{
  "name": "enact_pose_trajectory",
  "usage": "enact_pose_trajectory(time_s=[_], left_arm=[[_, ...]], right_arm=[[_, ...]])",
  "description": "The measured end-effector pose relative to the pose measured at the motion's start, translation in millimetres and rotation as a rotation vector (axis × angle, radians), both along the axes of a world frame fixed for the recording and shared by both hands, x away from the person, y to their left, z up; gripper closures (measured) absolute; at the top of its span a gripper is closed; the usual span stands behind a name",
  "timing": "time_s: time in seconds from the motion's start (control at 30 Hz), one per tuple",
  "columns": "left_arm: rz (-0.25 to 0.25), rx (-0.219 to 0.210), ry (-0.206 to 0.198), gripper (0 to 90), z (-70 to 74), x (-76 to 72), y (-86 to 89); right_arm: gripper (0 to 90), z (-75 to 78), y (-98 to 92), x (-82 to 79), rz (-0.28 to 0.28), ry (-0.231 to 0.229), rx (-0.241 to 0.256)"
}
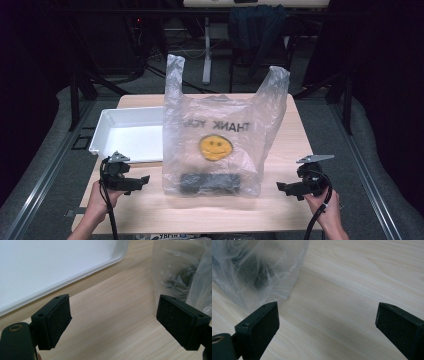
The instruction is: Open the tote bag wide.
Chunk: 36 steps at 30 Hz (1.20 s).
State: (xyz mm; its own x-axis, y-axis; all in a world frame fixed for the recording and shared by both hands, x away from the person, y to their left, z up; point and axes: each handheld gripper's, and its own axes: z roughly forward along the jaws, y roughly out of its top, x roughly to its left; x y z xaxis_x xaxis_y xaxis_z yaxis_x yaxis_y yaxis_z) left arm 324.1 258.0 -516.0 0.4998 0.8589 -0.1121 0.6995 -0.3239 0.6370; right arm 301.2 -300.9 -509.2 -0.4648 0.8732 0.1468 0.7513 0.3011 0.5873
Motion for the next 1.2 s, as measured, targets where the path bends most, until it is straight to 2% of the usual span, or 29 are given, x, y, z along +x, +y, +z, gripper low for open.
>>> enact_pose_trajectory(time_s=[0.07,0.2,0.27,0.37,0.57,0.6,0.67,0.77,0.83,0.87,0.9,0.93,1.0,1.03,1.07,1.13,1.2], left_arm=[[0.000,-0.022,-0.003,13.2,1.0,2.2,-1.6],[-0.016,-0.030,-0.015,14.0,8.1,4.9,-9.0],[-0.027,-0.040,-0.021,14.1,12.6,5.0,-12.9],[-0.036,-0.063,-0.028,14.4,17.5,5.7,-18.8],[-0.057,-0.100,-0.056,14.8,30.9,10.9,-31.5],[-0.071,-0.127,-0.062,15.0,34.5,13.1,-35.4],[-0.078,-0.137,-0.060,15.5,36.8,14.4,-39.0],[-0.118,-0.176,-0.073,16.6,43.0,15.7,-52.0],[-0.139,-0.179,-0.073,20.8,42.9,17.6,-56.9],[-0.142,-0.171,-0.071,23.2,41.4,18.5,-59.5],[-0.145,-0.146,-0.079,26.4,39.1,19.9,-61.9],[-0.136,-0.140,-0.084,33.1,37.4,20.5,-63.1],[-0.135,-0.147,-0.086,43.6,35.7,21.3,-63.5],[-0.143,-0.148,-0.091,43.6,34.4,22.0,-63.2],[-0.141,-0.139,-0.110,57.3,31.1,22.9,-63.6],[-0.139,-0.140,-0.110,65.5,26.1,25.0,-62.8],[-0.143,-0.147,-0.090,71.4,21.8,26.3,-62.3]], right_arm=[[5.1,1.7,2.2,0.0,0.003,-0.007,-0.003],[8.1,6.1,6.2,-0.5,0.011,-0.037,-0.006],[9.5,6.9,8.6,0.7,0.013,-0.046,0.033],[12.8,8.6,12.8,4.6,0.015,-0.056,0.056],[14.6,12.4,25.4,15.8,0.054,-0.062,0.060],[15.1,13.4,30.1,17.8,0.077,-0.064,0.053],[16.1,16.5,32.0,18.7,0.079,-0.064,0.083],[17.7,24.5,37.4,21.4,0.088,-0.083,0.119],[19.3,28.4,39.9,22.6,0.090,-0.091,0.142],[19.9,29.8,41.0,23.6,0.089,-0.097,0.156],[20.4,31.2,42.2,24.7,0.091,-0.095,0.166],[22.0,31.7,44.4,26.3,0.089,-0.093,0.178],[23.6,32.5,45.3,27.7,0.093,-0.094,0.167],[25.2,33.2,47.8,29.1,0.089,-0.101,0.170],[33.9,37.4,53.8,32.1,0.082,-0.109,0.154],[46.2,40.3,59.5,35.4,0.076,-0.116,0.143],[55.6,39.2,63.6,39.3,0.072,-0.116,0.123]])
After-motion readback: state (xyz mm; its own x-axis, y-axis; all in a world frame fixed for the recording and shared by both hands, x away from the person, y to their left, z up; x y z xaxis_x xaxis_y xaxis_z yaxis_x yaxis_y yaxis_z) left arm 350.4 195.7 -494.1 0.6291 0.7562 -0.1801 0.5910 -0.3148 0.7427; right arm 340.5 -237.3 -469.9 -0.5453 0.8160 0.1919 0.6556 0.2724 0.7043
